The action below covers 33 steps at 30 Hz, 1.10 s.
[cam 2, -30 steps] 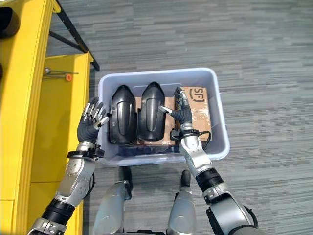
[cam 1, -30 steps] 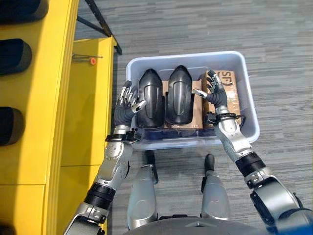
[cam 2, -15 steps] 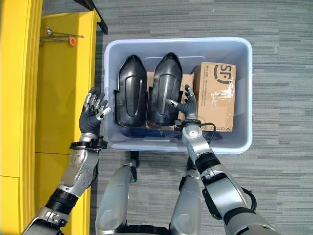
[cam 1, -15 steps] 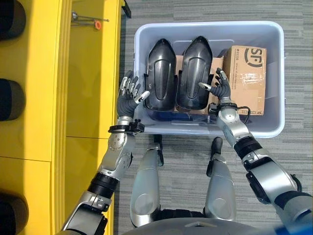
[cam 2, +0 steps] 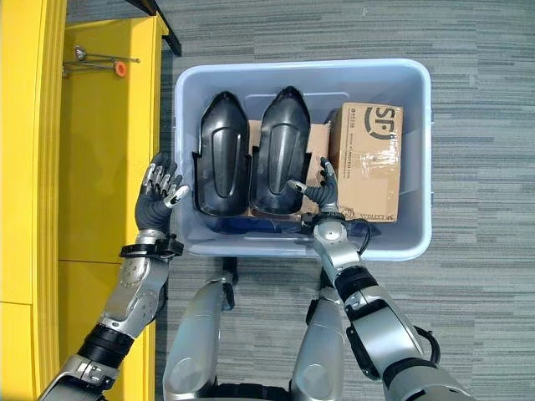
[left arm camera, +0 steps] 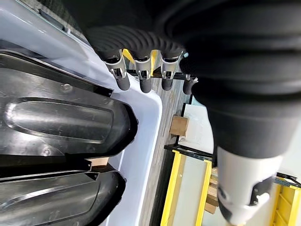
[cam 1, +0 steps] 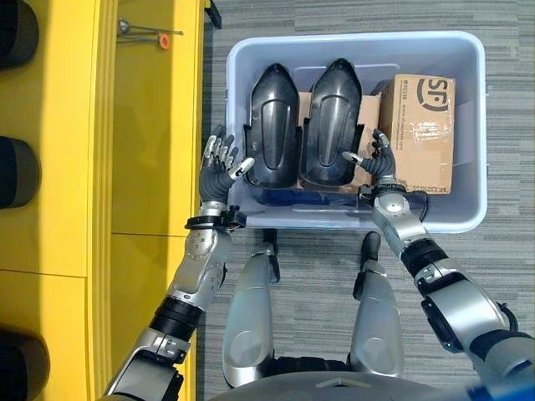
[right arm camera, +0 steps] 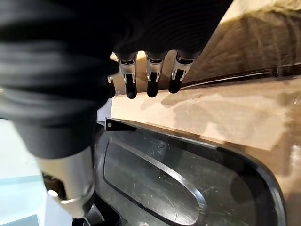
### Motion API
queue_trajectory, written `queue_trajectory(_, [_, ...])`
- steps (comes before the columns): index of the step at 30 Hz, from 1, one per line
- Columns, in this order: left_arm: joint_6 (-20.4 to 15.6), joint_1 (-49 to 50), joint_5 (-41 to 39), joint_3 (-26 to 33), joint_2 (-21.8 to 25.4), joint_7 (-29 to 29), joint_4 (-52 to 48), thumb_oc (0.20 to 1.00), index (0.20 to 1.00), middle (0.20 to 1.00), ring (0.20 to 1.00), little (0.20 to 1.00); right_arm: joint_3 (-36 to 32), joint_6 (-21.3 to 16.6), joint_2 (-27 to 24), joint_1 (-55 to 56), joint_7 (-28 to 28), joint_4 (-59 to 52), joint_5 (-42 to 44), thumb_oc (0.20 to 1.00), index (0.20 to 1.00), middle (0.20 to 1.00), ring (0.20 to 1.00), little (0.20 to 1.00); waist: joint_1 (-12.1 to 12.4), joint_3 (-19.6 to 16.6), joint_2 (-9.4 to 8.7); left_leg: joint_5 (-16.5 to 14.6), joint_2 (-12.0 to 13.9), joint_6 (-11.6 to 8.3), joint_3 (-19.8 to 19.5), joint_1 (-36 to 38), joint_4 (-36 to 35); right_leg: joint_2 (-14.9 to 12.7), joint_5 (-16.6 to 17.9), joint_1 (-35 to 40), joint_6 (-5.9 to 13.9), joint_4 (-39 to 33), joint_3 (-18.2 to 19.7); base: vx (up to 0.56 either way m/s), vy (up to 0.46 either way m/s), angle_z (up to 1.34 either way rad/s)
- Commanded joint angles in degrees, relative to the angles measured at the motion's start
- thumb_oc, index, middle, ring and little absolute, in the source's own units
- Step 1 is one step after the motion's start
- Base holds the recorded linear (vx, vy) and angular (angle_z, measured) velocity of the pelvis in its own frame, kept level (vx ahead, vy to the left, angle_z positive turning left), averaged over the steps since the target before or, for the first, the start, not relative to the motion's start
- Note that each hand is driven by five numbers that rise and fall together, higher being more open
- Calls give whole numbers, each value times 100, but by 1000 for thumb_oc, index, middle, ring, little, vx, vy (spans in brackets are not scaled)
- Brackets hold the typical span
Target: Move parts from the plastic box to the shelf.
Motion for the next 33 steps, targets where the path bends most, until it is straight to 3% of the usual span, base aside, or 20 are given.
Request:
queue_trajectory(1, [-405, -31, 90, -37, 132, 27, -431, 1000, 1000, 1000, 1000, 1000, -182, -187, 37, -167, -80, -117, -188, 1000, 1000, 1000, 1000, 1000, 58, -41, 35, -459, 443, -298, -275, -4, 483, -320, 463, 149, -92, -181, -41, 0, 0, 0])
queue_trajectory(19, [-440, -89, 54, -309, 234, 39, -599, 1000, 1000, 1000, 1000, 1000, -20, 77, -15, -925, -196, 1676, -309, 1000, 1000, 1000, 1000, 1000, 317, -13, 174, -497, 212, -217, -449, -435, 583, -437, 577, 81, -55, -330, -198, 3, 9, 3])
queue_trajectory(30, [-430, -226, 77, -587, 236, 122, -634, 1000, 1000, 1000, 1000, 1000, -127, 309, -228, -1398, -392, 2786, -242, 1000, 1000, 1000, 1000, 1000, 573, -13, 280, -432, 37, -208, -603, -790, 533, -565, 628, 207, -7, -527, -538, 43, 10, 15])
queue_trajectory(33, [-394, -301, 102, -721, 225, 177, -630, 1000, 1000, 1000, 1000, 1000, -106, 535, -465, -1532, -553, 3209, -486, 1000, 1000, 1000, 1000, 1000, 738, -13, 374, -544, -82, -262, -744, -895, 489, -624, 525, 336, 63, -574, -711, 128, 8, 48])
